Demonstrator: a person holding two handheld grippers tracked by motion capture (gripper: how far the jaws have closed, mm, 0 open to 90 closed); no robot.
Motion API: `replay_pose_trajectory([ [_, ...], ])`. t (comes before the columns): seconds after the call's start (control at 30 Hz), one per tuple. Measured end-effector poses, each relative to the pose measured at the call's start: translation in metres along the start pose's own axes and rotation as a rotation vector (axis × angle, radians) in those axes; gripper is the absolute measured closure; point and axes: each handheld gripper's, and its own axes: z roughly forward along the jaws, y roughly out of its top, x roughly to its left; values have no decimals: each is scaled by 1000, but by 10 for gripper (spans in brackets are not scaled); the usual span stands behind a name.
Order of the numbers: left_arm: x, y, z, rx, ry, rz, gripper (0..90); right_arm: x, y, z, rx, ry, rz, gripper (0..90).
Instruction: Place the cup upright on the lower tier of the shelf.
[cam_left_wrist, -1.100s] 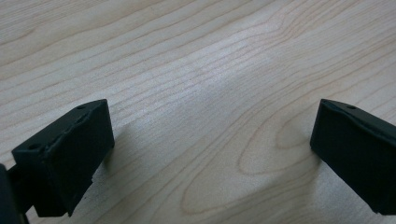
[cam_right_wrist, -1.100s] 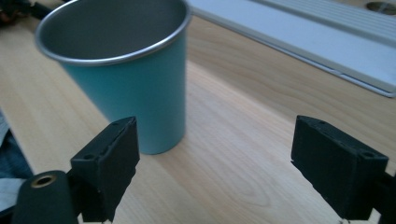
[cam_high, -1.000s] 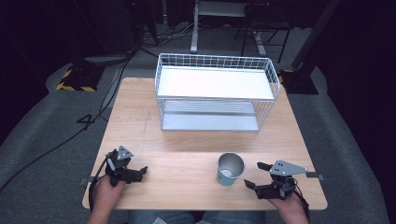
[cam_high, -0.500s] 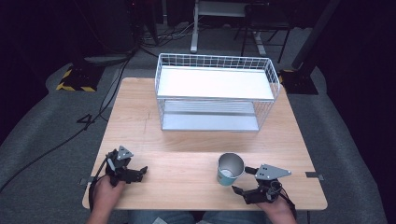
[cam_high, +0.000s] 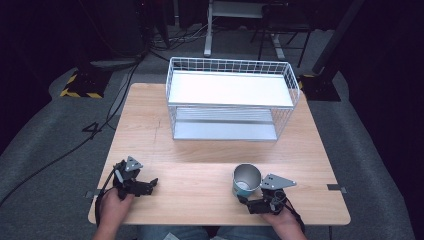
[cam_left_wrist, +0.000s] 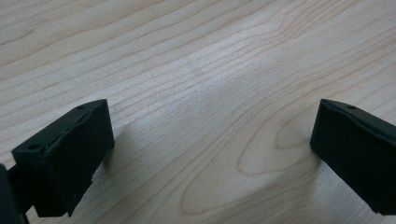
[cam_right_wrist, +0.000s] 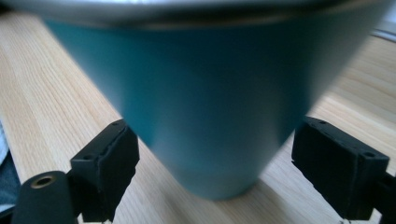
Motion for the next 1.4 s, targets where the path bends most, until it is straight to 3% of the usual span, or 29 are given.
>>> replay_pose_trajectory([
  [0.13,0,0,0,2,0,2,0,2,0,6,-17,10,-5,155],
  [0.33,0,0,0,2,0,2,0,4,0,9,-34,-26,-31,177],
  [0.37,0,0,0,2,0,2,0,3,0,8,-41,-24,-29,225],
  [1.2,0,0,0,0,0,0,0,-3,6,-2,-60,-32,-22,236],
  [1.4,0,0,0,0,0,0,0,-10,14,-2,-64,-42,8,236],
])
